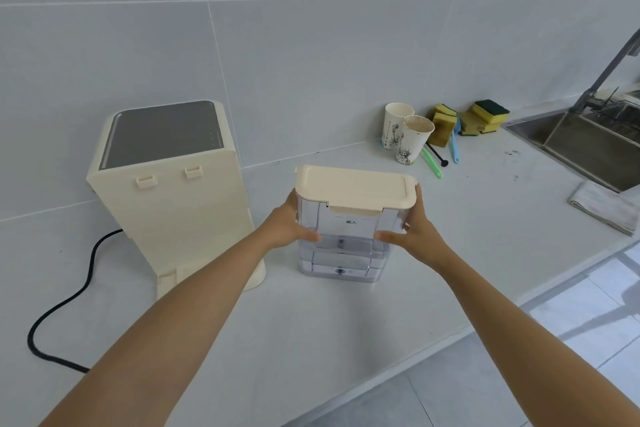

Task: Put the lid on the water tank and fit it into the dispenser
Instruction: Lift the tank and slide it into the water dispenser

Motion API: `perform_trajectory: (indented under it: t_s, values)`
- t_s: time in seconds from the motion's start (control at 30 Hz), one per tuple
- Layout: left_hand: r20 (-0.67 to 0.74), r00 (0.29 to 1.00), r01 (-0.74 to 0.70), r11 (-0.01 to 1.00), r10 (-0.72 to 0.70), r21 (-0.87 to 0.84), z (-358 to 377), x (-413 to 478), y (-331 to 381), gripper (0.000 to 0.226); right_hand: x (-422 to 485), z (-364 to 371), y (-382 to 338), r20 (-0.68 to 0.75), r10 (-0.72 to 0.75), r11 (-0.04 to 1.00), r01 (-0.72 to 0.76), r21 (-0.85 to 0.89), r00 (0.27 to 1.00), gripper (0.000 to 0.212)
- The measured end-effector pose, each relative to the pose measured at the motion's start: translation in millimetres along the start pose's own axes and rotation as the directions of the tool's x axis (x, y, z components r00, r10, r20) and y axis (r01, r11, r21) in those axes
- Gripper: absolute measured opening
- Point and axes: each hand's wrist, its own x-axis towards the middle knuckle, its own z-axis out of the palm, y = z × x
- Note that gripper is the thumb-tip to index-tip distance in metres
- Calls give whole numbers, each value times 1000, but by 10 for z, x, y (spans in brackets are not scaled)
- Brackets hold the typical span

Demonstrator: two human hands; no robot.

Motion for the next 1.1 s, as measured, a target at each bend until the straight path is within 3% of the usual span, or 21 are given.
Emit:
perform_trajectory:
  t_s: [0.33, 0.47, 0.7, 0.77, 0.93, 1.0, 1.1]
  values:
    - [-7, 995, 95, 995, -95, -9, 127, 105, -88, 99, 90, 207, 310, 28, 254, 966, -255, 38, 967, 86]
    - [-33, 995, 92, 993, -95, -67, 141, 85, -100, 98, 105, 245, 246, -44, 288, 954, -291, -73, 957, 78]
    - [-72, 990, 110, 976, -125, -188, 22, -259, -180, 89, 77, 357, 38, 8, 222, 966, -219, -136, 975, 79]
    - [-268, 927, 176, 936, -262, -306, -339, -720, -563, 87, 185, 854, -396, 208, 134, 979, -98, -178, 969, 83]
    - [-314, 910, 165, 933, -269, -321, -431, -864, -502, 79, 254, 810, -558, 218, 107, 981, -67, -183, 970, 80]
    - [-409, 850, 170, 907, -333, -386, -680, -1137, -604, 72, 320, 1057, -917, 304, 40, 973, 32, -228, 952, 73]
    - [-403, 859, 159, 913, -315, -376, -768, -1201, -570, 68, 378, 1024, -1072, 316, 11, 969, 68, -236, 949, 64]
